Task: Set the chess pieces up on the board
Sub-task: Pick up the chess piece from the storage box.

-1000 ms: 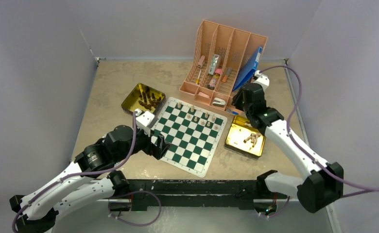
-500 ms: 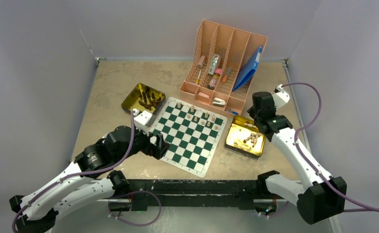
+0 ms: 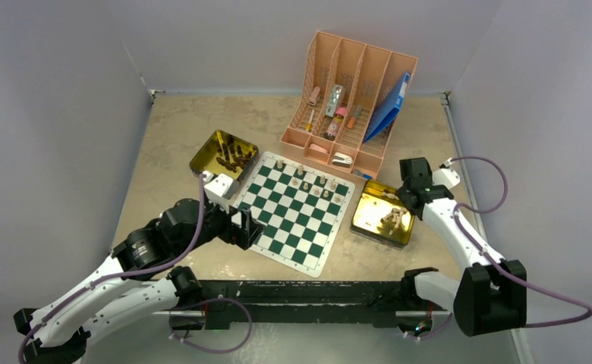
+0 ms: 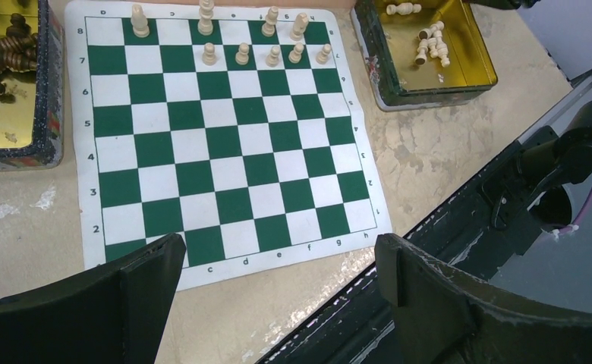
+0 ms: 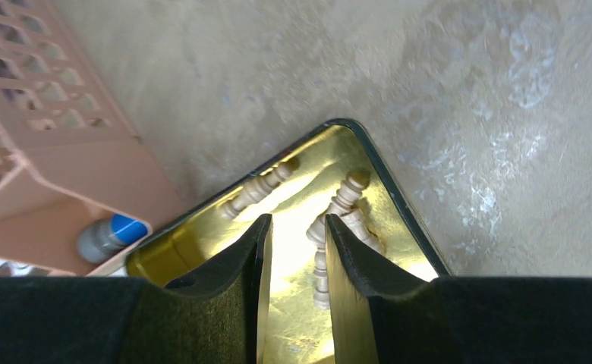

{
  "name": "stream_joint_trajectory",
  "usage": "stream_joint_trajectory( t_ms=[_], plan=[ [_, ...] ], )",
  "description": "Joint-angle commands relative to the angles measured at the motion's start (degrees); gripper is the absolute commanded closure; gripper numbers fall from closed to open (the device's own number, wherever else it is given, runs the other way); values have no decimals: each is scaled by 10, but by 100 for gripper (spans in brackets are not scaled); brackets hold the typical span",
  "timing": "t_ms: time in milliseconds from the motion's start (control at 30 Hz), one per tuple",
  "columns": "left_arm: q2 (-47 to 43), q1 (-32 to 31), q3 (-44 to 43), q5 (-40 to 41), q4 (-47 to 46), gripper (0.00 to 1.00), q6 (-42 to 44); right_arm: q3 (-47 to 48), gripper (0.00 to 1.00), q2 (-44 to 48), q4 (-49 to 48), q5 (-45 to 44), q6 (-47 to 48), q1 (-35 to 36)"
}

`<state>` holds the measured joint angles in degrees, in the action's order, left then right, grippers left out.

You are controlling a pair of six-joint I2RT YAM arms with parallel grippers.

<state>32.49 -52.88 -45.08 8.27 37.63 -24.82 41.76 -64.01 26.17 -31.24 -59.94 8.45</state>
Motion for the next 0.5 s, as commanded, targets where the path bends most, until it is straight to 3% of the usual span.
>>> stream_joint_trajectory(
  t_ms=[0, 200, 467],
  plan=[
    [-7, 1, 5, 3, -13, 4, -9, -16, 67, -21, -6, 36, -58, -14],
    [-5, 0, 5, -1, -14, 4, -8, -25, 67, -1, -11, 55, -66, -18],
    [-7, 0, 6, -6, -15, 4, -10, 1, 68, 15, 64, 57, -111, -19]
  ],
)
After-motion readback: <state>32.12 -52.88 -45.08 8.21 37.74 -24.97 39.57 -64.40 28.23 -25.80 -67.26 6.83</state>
